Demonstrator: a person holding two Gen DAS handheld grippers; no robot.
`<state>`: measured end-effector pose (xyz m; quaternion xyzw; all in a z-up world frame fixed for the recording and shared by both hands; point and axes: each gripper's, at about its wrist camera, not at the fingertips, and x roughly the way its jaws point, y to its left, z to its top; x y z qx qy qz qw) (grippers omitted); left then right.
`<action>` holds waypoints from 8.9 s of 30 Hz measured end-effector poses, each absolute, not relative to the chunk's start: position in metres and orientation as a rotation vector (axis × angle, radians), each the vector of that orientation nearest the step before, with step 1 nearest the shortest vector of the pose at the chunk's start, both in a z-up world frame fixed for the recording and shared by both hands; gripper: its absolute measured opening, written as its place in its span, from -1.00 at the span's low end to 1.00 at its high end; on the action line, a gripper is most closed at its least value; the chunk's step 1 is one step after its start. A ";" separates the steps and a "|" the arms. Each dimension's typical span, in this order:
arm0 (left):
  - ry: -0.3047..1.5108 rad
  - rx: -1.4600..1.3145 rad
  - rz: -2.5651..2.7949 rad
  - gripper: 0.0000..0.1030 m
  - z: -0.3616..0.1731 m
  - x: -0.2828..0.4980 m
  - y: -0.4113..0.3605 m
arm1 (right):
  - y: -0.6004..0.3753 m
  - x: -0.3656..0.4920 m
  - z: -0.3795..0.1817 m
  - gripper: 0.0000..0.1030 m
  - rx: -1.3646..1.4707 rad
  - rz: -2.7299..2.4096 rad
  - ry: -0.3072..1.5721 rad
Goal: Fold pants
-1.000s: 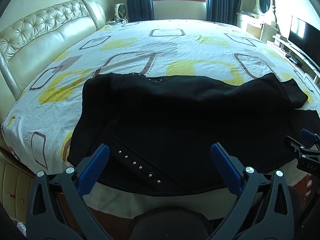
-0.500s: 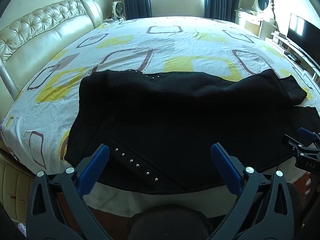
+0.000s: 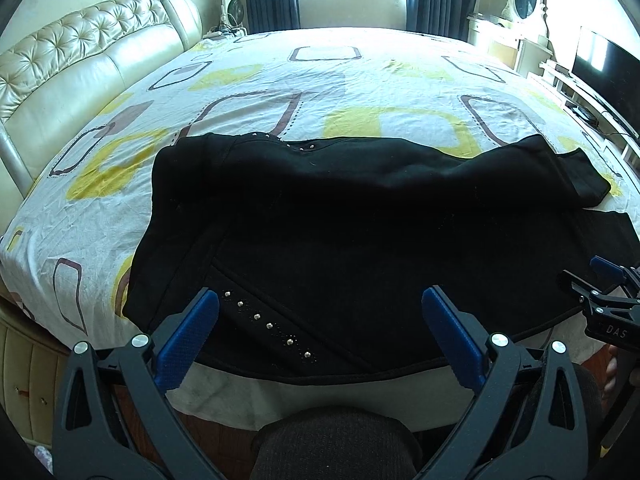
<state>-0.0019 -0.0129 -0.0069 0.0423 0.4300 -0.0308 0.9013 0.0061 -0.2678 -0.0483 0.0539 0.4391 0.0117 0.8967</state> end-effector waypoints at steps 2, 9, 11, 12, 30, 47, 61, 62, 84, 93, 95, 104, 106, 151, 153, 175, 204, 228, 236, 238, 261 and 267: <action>0.897 0.076 -0.075 0.96 -0.006 -0.001 -0.012 | -0.268 0.007 -0.049 0.92 0.113 0.026 0.911; 1.009 -0.068 -0.164 0.96 0.001 0.018 0.018 | -0.263 0.007 -0.047 0.92 0.095 0.048 0.911; 1.014 -0.135 -0.159 0.96 0.006 0.031 0.046 | -0.262 0.008 -0.046 0.92 0.097 0.064 0.915; 1.016 -0.171 -0.159 0.96 0.007 0.038 0.062 | -0.262 0.008 -0.045 0.92 0.101 0.071 0.917; 1.234 -0.677 -0.473 0.96 -0.066 0.252 0.199 | -0.259 0.052 -0.021 0.92 0.084 0.213 0.913; 1.345 -0.433 -0.436 0.29 -0.090 0.279 0.164 | -0.213 0.250 -0.038 0.89 -0.142 0.589 1.248; 1.280 -0.415 -0.469 -0.58 -0.081 0.286 0.171 | -0.189 0.265 -0.059 -0.88 -0.240 0.598 1.372; 1.251 -0.428 -0.480 -0.61 -0.077 0.287 0.173 | -0.187 0.264 -0.050 -0.88 -0.268 0.571 1.326; 0.995 -0.538 -0.600 -0.66 -0.033 0.263 0.188 | -0.171 0.280 -0.082 0.25 -0.197 0.575 1.346; 0.942 -0.573 -0.628 -0.66 -0.019 0.240 0.196 | -0.151 0.190 0.006 -0.80 -0.352 0.540 1.006; 0.931 -0.565 -0.641 -0.66 -0.014 0.222 0.201 | -0.149 0.151 0.019 -0.80 -0.413 0.513 0.913; 0.990 -0.503 -0.572 -0.06 -0.038 0.120 0.235 | -0.123 0.006 -0.045 -0.65 -0.761 0.483 0.801; 1.025 -0.463 -0.506 0.09 -0.050 0.096 0.244 | -0.124 -0.010 -0.058 -0.42 -0.791 0.499 0.819; 1.141 -0.875 0.035 -0.60 -0.091 0.028 0.200 | -0.286 0.005 -0.092 -0.78 1.023 0.246 0.995; 1.143 -0.872 0.012 -0.52 -0.093 0.029 0.201 | -0.292 0.002 -0.084 -0.61 0.999 0.234 0.994; 1.127 -0.724 -0.013 0.74 -0.051 0.042 0.126 | -0.551 0.214 -0.037 0.48 0.601 -0.581 1.118; 1.277 -0.668 -0.419 0.76 -0.081 0.029 -0.067 | -0.617 -0.113 -0.088 -0.75 1.262 -0.229 0.618; 0.995 -0.957 -0.416 0.67 -0.107 0.018 -0.119 | -0.628 -0.113 -0.113 -0.26 1.417 -0.169 0.434; 1.074 -0.949 -0.322 -0.11 -0.111 0.026 -0.113 | -0.631 -0.115 -0.115 0.05 1.432 -0.123 0.379; 1.109 -0.939 -0.311 -0.10 -0.108 0.031 -0.114 | -0.630 -0.113 -0.112 0.06 1.411 -0.130 0.383; 1.131 -0.904 -0.349 -0.87 -0.080 0.014 -0.100 | -0.651 -0.128 -0.074 -0.80 1.272 -0.150 0.422; 1.197 -0.923 -0.323 -0.87 -0.104 0.016 -0.101 | -0.657 -0.129 -0.106 -0.73 1.344 -0.186 0.470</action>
